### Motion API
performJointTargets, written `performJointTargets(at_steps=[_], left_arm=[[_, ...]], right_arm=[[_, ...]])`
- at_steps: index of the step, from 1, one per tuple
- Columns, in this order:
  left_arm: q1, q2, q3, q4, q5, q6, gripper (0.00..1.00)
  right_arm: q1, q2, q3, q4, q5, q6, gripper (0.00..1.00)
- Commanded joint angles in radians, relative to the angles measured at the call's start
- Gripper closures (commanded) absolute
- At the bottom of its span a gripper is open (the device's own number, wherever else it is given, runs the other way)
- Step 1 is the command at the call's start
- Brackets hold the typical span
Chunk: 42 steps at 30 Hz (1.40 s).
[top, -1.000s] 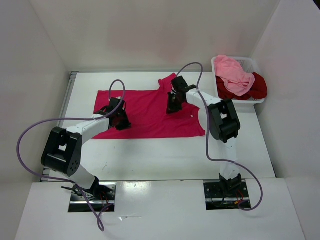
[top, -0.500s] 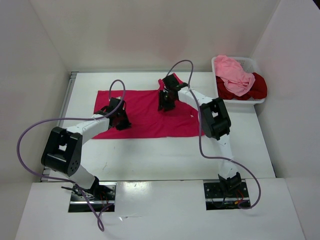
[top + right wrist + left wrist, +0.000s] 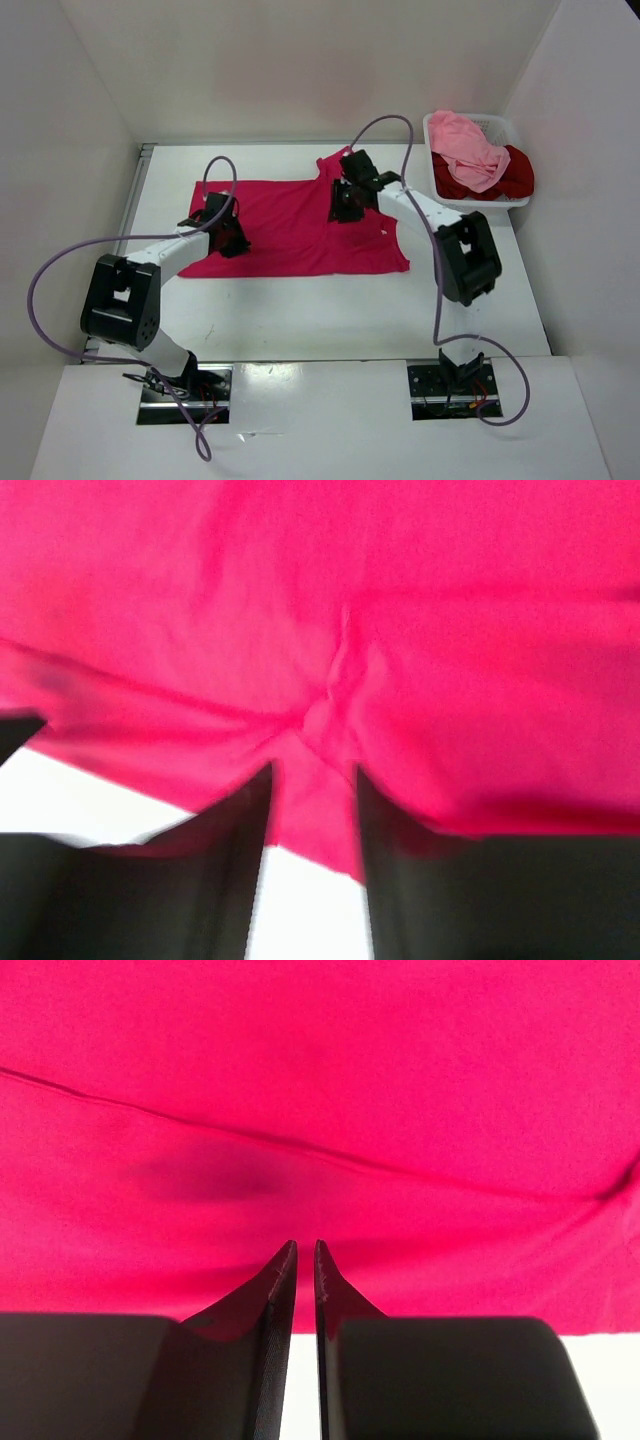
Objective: Fold and stack the t-shirts
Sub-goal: Fold the flattened tshirt in 1/3 of the way, then grap the side of the flattened tshirt furthest away from the robot with both arms
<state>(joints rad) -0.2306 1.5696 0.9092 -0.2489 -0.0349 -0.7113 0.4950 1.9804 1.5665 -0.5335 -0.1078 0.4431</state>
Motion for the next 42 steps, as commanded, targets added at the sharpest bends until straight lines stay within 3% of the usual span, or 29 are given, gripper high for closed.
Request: performJointTargets(at_steps=[1, 3, 6, 14, 19, 25, 30, 34, 37, 40, 42], left_arm=[[0.046, -0.014, -0.010, 0.000, 0.023, 0.016, 0.82], [0.074, 0.016, -0.021, 0.000, 0.074, 0.007, 0.82], [0.094, 0.055, -0.030, 0.025, 0.113, -0.016, 0.82], [0.145, 0.116, -0.058, 0.037, 0.203, -0.069, 0.82], [0.183, 0.104, -0.102, -0.030, 0.283, -0.068, 0.79], [0.313, -0.023, -0.200, -0.128, 0.245, -0.007, 0.78], [0.324, -0.143, -0.226, -0.193, 0.289, -0.046, 0.77], [0.335, -0.258, -0.222, -0.213, 0.313, -0.071, 0.77], [0.335, -0.287, -0.074, -0.204, 0.313, -0.071, 0.78], [0.335, -0.217, 0.098, -0.135, 0.261, -0.060, 0.86], [0.335, -0.134, 0.156, -0.083, 0.227, -0.060, 0.93]], right_arm=[[0.002, -0.132, -0.194, 0.108, -0.006, 0.065, 0.67], [0.002, -0.143, -0.267, 0.136, -0.038, 0.098, 0.89], [0.002, -0.155, -0.405, 0.202, -0.049, 0.140, 0.96], [0.002, -0.169, -0.509, 0.227, 0.022, 0.203, 0.97], [0.002, -0.250, -0.667, 0.214, 0.022, 0.287, 0.98], [0.002, -0.411, -0.838, 0.146, 0.002, 0.342, 0.98], [0.002, -0.555, -0.927, 0.136, -0.064, 0.404, 0.97], [0.002, -0.592, -0.855, 0.086, -0.064, 0.381, 0.85], [0.002, -0.578, -0.703, 0.026, -0.064, 0.316, 0.82], [-0.018, -0.499, -0.570, 0.039, -0.088, 0.247, 0.83], [-0.027, -0.450, -0.487, 0.049, -0.110, 0.195, 0.91]])
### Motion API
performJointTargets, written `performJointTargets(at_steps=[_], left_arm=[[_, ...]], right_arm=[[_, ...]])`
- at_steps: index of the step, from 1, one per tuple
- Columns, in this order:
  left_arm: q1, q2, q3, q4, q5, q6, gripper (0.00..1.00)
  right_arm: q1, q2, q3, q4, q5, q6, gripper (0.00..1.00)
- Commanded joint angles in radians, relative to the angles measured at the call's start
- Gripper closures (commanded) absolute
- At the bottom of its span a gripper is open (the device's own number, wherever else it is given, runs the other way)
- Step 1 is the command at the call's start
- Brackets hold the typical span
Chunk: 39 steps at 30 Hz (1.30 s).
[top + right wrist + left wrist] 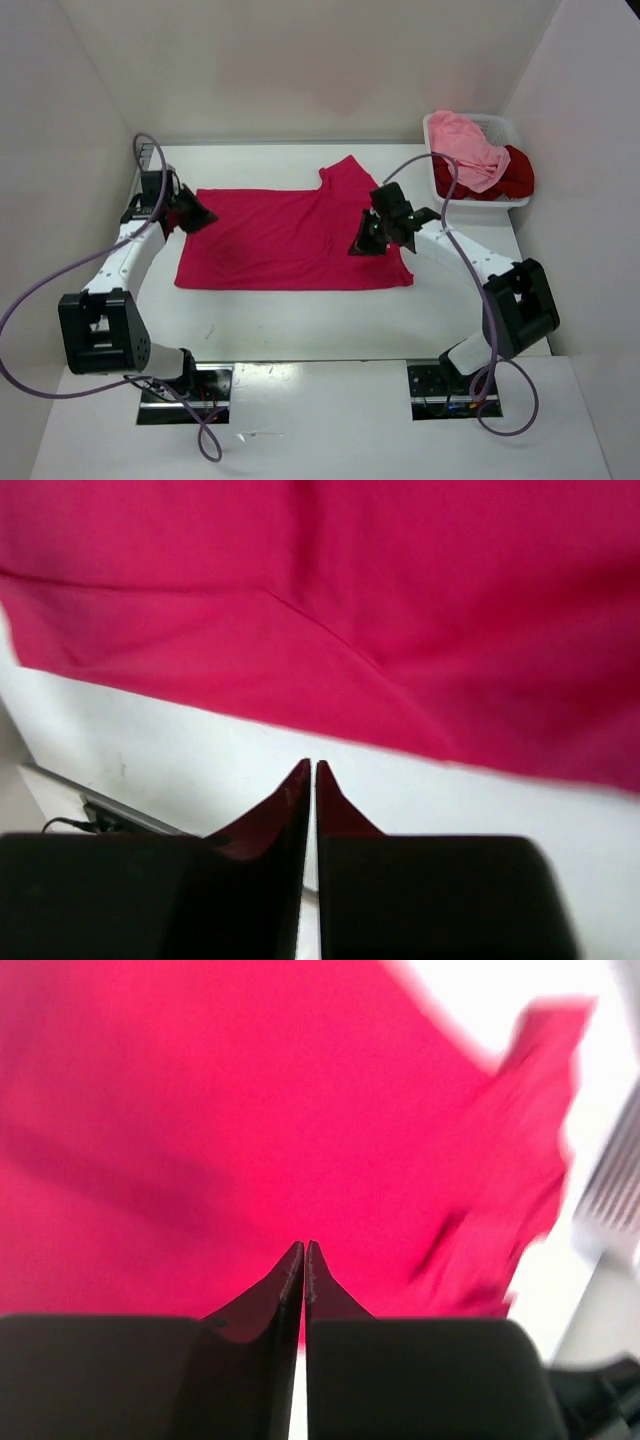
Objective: Fold and stack the t-shirts
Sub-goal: Grap the side of the flattened tshirt furthest away from the robot with both arms
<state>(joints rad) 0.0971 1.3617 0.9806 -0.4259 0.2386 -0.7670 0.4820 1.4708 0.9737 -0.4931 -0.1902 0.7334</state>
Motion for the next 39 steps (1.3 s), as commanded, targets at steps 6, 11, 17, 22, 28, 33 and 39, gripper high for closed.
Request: performJointTargets(at_steps=[6, 11, 17, 22, 28, 33, 39], left_arm=[[0.029, 0.328, 0.234, 0.226, -0.231, -0.005, 0.95], [0.055, 0.549, 0.489, 0.214, -0.326, 0.006, 0.75], [0.084, 0.730, 0.653, 0.156, -0.393, 0.052, 0.56], [0.084, 0.820, 0.731, 0.125, -0.403, 0.097, 0.53], [0.084, 0.881, 0.788, 0.113, -0.374, 0.117, 0.56], [0.075, 0.922, 0.832, 0.104, -0.337, 0.126, 0.57], [0.075, 0.941, 0.843, 0.115, -0.317, 0.135, 0.56]], right_arm=[[-0.023, 0.209, 0.292, 0.030, -0.040, -0.167, 1.00], [-0.042, 0.286, 0.393, 0.039, -0.049, -0.203, 1.00], [-0.052, 0.339, 0.430, 0.050, -0.081, -0.224, 0.96], [-0.052, 0.381, 0.479, 0.041, -0.100, -0.235, 0.94], [-0.052, 0.434, 0.517, 0.041, -0.141, -0.244, 0.92], [-0.052, 0.459, 0.508, 0.062, -0.164, -0.244, 0.92], [-0.052, 0.479, 0.499, 0.071, -0.172, -0.235, 0.92]])
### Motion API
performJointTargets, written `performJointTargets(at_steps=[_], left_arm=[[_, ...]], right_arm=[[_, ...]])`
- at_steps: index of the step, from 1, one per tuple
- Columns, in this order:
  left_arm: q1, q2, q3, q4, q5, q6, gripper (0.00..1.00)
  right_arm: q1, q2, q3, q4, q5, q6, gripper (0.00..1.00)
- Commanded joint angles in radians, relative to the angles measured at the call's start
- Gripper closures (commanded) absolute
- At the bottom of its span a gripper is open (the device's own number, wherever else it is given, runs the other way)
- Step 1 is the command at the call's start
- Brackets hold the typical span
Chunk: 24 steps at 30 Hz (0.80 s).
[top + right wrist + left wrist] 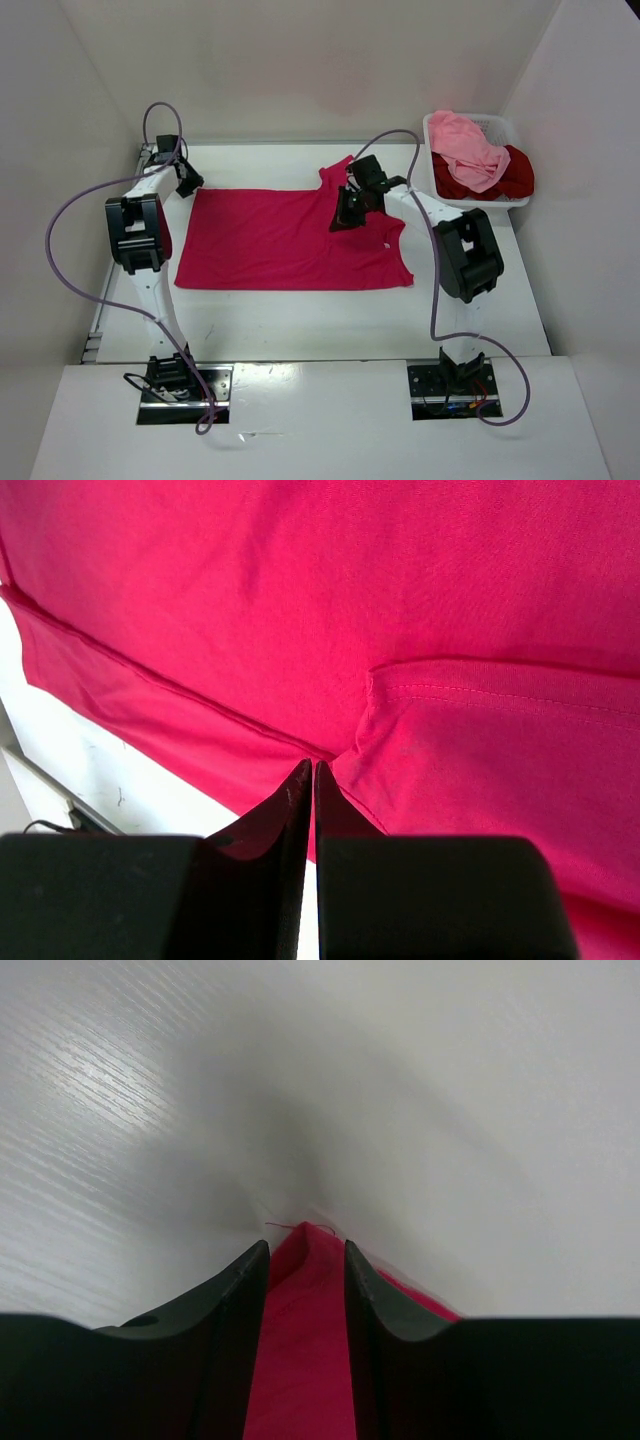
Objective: Fold and stack the t-shirts
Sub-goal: Grap the side of the flattened tshirt furthest away from the robot with both arms
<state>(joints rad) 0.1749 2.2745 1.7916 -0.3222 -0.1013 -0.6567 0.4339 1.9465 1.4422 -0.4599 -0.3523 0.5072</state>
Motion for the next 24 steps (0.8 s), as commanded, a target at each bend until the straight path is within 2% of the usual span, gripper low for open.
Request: performJointTargets(at_steps=[1, 6, 10, 13, 14, 20, 23, 24], left_arm=[[-0.003, 0.040, 0.032, 0.011, 0.023, 0.025, 0.57], [-0.003, 0.040, 0.043, 0.011, 0.032, 0.025, 0.61], [-0.003, 0.040, 0.052, 0.011, 0.032, 0.035, 0.71], [-0.003, 0.040, 0.052, 0.032, 0.046, 0.035, 0.76], [-0.003, 0.040, 0.052, 0.043, 0.046, 0.035, 0.81], [-0.003, 0.028, 0.052, 0.061, 0.046, 0.035, 0.95], [-0.003, -0.013, 0.006, 0.087, 0.046, 0.035, 1.00], [-0.003, -0.038, -0.007, 0.097, 0.046, 0.035, 1.00]], right_arm=[[-0.004, 0.014, 0.046, 0.038, -0.010, -0.009, 0.92], [-0.004, 0.064, 0.125, 0.004, 0.013, -0.036, 0.91], [-0.024, 0.123, 0.251, -0.014, 0.024, -0.036, 0.85], [-0.046, 0.193, 0.366, -0.037, 0.033, -0.055, 0.78], [-0.056, 0.230, 0.395, -0.048, 0.042, -0.055, 0.73], [-0.115, 0.411, 0.697, -0.104, 0.140, -0.087, 0.61], [-0.142, 0.554, 0.929, -0.187, 0.185, -0.102, 0.58], [-0.142, 0.633, 1.068, -0.236, 0.205, -0.111, 0.56]])
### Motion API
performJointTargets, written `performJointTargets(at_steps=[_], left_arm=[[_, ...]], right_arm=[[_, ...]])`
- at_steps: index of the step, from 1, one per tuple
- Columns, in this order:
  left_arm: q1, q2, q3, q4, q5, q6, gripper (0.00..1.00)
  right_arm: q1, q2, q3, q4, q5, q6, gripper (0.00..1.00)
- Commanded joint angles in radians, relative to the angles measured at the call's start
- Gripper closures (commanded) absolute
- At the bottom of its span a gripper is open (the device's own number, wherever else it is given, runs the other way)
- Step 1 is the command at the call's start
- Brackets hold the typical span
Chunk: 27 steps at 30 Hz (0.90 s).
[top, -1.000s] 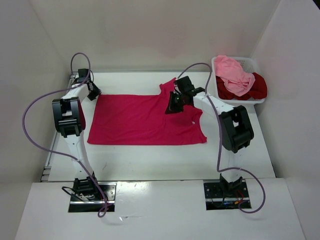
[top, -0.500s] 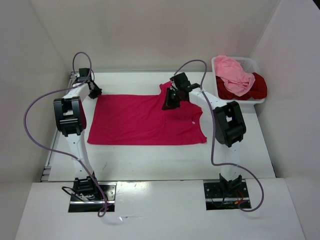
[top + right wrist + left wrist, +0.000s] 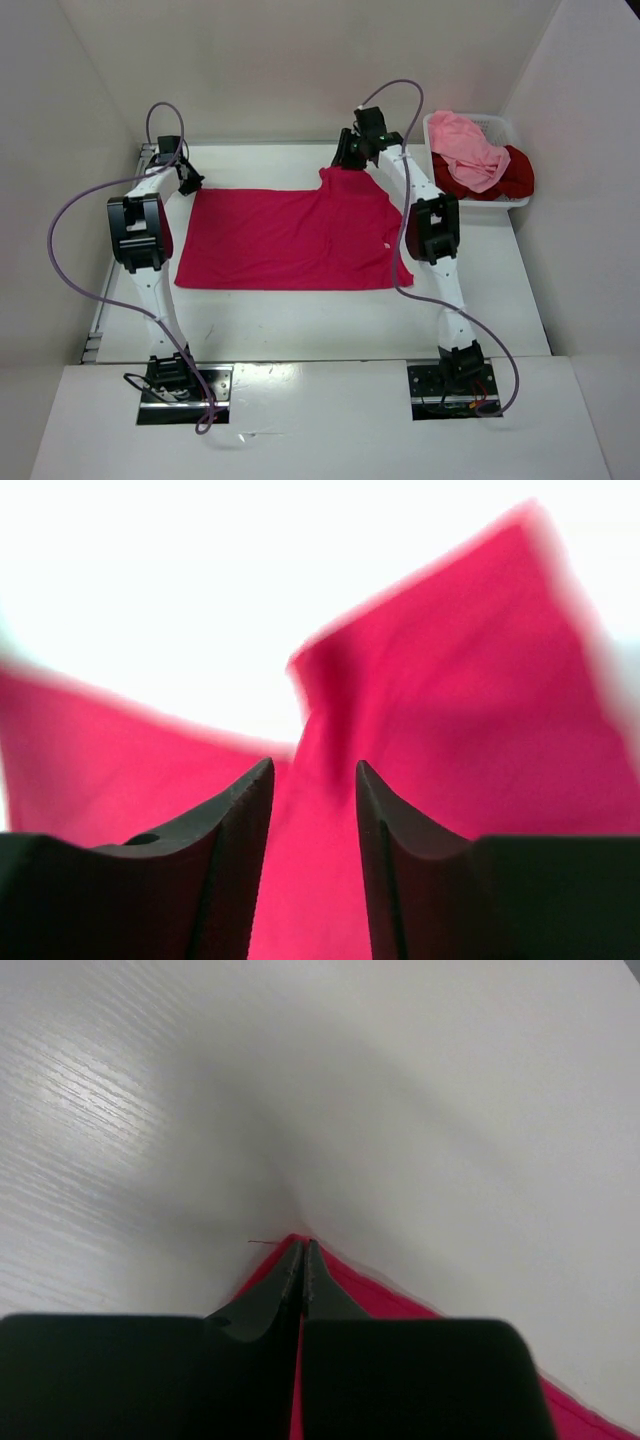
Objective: Fold and stack the t-shirts
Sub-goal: Grap the side of the flattened tshirt furthest away from the robot with both arms
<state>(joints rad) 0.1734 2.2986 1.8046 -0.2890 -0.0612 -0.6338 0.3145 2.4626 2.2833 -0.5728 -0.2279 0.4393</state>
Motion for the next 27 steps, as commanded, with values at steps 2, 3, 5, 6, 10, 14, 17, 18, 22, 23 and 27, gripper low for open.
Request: performJointTargets(at_steps=[2, 3, 5, 6, 10, 14, 17, 18, 22, 23, 27], left_arm=[[-0.002, -0.086, -0.056, 0.073, -0.003, 0.013, 1.00], [-0.011, -0.106, -0.065, 0.082, -0.003, 0.013, 1.00], [-0.011, -0.122, -0.079, 0.082, -0.003, 0.013, 1.00], [-0.011, -0.137, -0.094, 0.082, -0.003, 0.013, 1.00], [-0.011, -0.160, -0.117, 0.082, -0.003, 0.013, 1.00], [-0.011, -0.160, -0.140, 0.082, 0.006, 0.003, 1.00], [-0.011, -0.160, -0.149, 0.082, 0.006, 0.003, 1.00], [-0.021, -0.160, -0.149, 0.082, 0.006, 0.003, 1.00], [-0.022, -0.160, -0.149, 0.082, 0.006, 0.003, 1.00], [-0.031, -0.160, -0.149, 0.082, 0.017, 0.003, 1.00], [-0.031, -0.169, -0.149, 0.082, 0.026, 0.003, 1.00]], right_arm=[[-0.032, 0.211, 0.473, -0.177, 0.136, -0.063, 0.54], [-0.032, 0.284, 0.546, -0.203, 0.151, -0.063, 0.53], [-0.069, 0.285, 0.524, -0.142, 0.160, -0.045, 0.48], [-0.078, 0.295, 0.538, -0.125, 0.160, -0.045, 0.47], [-0.087, 0.357, 0.601, -0.043, 0.216, -0.045, 0.45], [-0.087, 0.397, 0.607, 0.004, 0.206, -0.056, 0.44], [-0.087, 0.435, 0.607, 0.024, 0.197, -0.045, 0.44], [-0.087, 0.435, 0.607, 0.024, 0.197, -0.033, 0.44], [-0.087, 0.447, 0.607, 0.077, 0.197, -0.007, 0.44], [-0.087, 0.456, 0.607, 0.086, 0.197, 0.005, 0.44], [-0.087, 0.466, 0.607, 0.116, 0.173, 0.038, 0.44]])
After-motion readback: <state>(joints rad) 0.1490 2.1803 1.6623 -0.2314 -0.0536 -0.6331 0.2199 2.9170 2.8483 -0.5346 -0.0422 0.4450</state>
